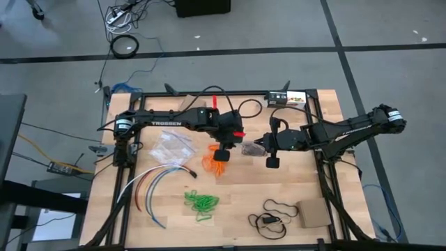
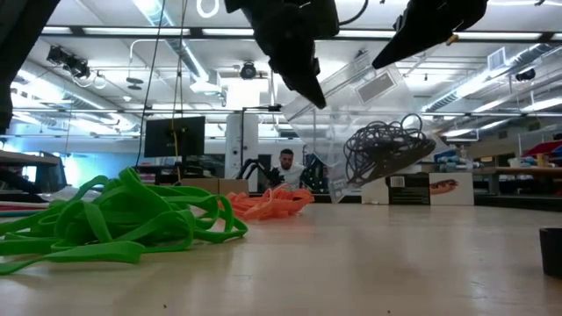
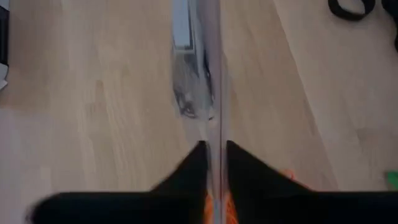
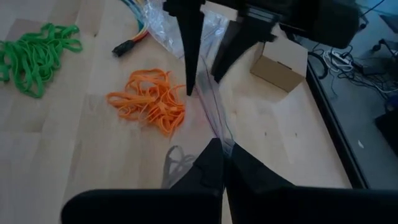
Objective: Sort rubber bands
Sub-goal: Close the transparent zip bag
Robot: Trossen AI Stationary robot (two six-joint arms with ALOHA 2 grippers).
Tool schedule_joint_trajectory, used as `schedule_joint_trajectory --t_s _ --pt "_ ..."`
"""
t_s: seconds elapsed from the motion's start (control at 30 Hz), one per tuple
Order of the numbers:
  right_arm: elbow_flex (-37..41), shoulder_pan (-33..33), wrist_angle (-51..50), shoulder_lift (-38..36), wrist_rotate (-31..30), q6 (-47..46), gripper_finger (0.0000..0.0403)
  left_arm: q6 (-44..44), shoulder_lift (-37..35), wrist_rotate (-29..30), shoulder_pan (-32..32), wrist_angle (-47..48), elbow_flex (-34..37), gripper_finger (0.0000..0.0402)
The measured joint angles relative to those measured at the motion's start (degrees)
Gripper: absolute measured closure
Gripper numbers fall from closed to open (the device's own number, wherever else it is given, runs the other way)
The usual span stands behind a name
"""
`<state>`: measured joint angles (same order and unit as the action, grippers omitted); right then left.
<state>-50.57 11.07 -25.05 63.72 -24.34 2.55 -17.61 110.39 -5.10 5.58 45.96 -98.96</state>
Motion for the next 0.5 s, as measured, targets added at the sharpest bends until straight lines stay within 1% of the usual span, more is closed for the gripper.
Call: schedule_joint_trajectory --t_s 0.03,0.07,0.2,0.27,0.37,0.5 --pt "0.00 0.00 0.02 0.00 0.00 -0.02 0.0403 -0.29 0.00 -0.04 0.00 0.39 0.00 0.0375" --pt "0.00 0.00 0.09 0.00 0.02 -0.02 0.0403 -0.48 0.00 -0.19 0.00 0.68 0.00 0.0387" --pt "0.00 -0.02 0.15 0.00 0.09 -0.01 0.0403 -1.24 -0.04 -0.81 -0.02 1.17 -0.02 0.0397" --pt "0.00 -0.02 0.13 0.00 0.09 -0.01 0.0403 -0.37 -0.07 -1.00 -0.02 1.17 -0.02 0.0394" --pt "0.00 -0.02 -0.01 0.00 0.04 -0.02 0.0403 -0.02 -0.07 -1.05 0.00 2.23 -0.04 0.0364" --pt "0.00 -0.02 -0.02 -0.02 0.02 -0.04 0.0403 0.72 -0.07 -1.06 0.23 3.28 -0.02 0.0297"
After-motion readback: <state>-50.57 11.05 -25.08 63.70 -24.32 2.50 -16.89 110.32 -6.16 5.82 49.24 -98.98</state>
